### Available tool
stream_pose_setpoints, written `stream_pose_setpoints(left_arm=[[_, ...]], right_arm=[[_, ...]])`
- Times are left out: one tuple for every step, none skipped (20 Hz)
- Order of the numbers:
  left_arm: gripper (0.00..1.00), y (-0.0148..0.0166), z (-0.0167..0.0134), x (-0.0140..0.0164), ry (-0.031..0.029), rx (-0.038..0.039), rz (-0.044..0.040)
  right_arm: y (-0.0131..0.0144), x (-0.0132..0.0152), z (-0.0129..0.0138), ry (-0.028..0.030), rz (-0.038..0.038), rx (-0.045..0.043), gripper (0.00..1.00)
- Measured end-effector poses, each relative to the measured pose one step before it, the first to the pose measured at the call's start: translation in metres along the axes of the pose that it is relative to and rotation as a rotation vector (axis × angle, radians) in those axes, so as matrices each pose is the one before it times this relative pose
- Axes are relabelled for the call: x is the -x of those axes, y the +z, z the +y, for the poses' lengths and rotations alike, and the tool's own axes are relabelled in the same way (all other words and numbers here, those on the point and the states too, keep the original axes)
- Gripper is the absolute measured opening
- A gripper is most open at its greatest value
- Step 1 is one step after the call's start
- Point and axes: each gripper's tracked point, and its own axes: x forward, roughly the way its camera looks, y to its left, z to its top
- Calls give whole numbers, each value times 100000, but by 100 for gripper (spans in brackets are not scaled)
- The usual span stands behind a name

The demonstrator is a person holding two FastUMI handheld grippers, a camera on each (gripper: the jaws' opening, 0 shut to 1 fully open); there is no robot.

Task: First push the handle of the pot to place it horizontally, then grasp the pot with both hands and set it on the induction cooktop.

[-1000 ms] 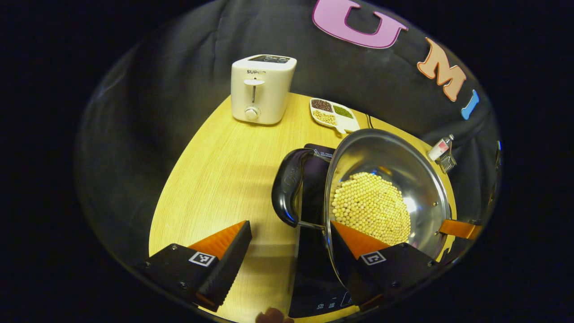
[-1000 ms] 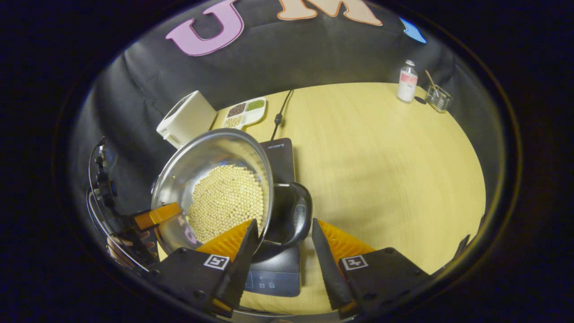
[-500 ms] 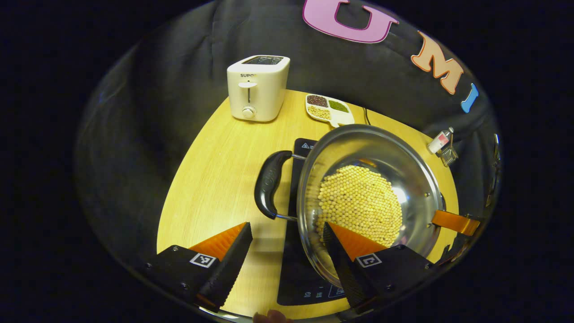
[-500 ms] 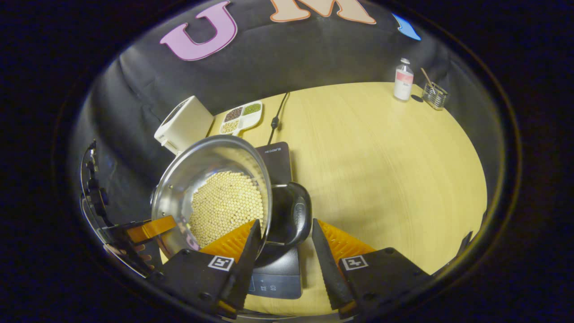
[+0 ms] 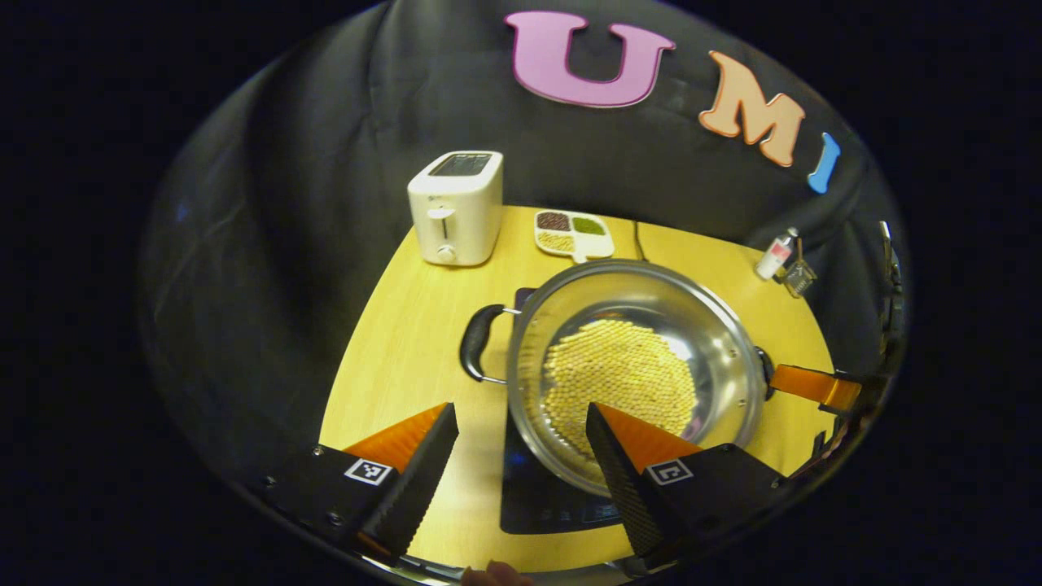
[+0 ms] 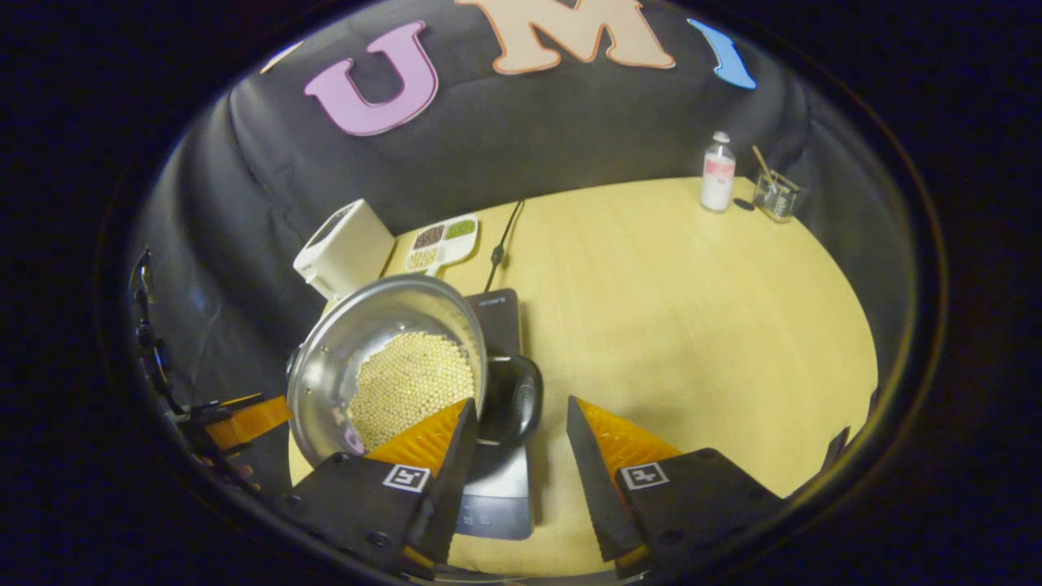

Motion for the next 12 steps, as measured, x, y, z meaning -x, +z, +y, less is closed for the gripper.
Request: stream_pose_setpoints(left_arm=[[97, 643, -1658, 794, -3182, -311, -3710], [98, 669, -1411, 502, -2756, -138, -3152], [98, 677, -1484, 732, -2186, -287, -3559], [97, 713, -1273, 736, -712, -320, -3385], [97, 1017, -1026, 806, 391, -97, -3844], [98, 1174, -1132, 944, 729, 474, -4690], [98, 1276, -1511, 1009, 800, 838, -5558], [97, 1106, -1447, 1118, 912, 1006, -5236], [96, 896, -1802, 979, 957, 786, -4053], [96, 672, -1723, 1111, 434, 230, -3784], [97, 840, -1410, 2046, 230, -648, -4158], [96, 660, -1483, 1592, 1448, -1263, -4023]], right_arm=[[629, 1170, -1114, -1860, -3860, 2915, 65], [564, 1022, -922, -743, -3192, 2611, 70], [729, 1019, -913, -134, -3346, 2988, 66], [463, 906, -796, 557, -2561, 2791, 66], [516, 932, -682, 1531, -2032, 1994, 66], [639, 949, -346, 2195, -2712, 991, 66], [943, 991, -689, 2141, -3305, 667, 67], [980, 1161, -834, 1818, -2770, 1406, 67], [925, 1307, -1162, 1478, -2994, 1537, 67], [1221, 1227, -1114, 1040, -4283, 648, 67], [1157, 918, -1294, -58, -4403, -406, 72], [897, 820, -1209, 96, -3440, -910, 70]])
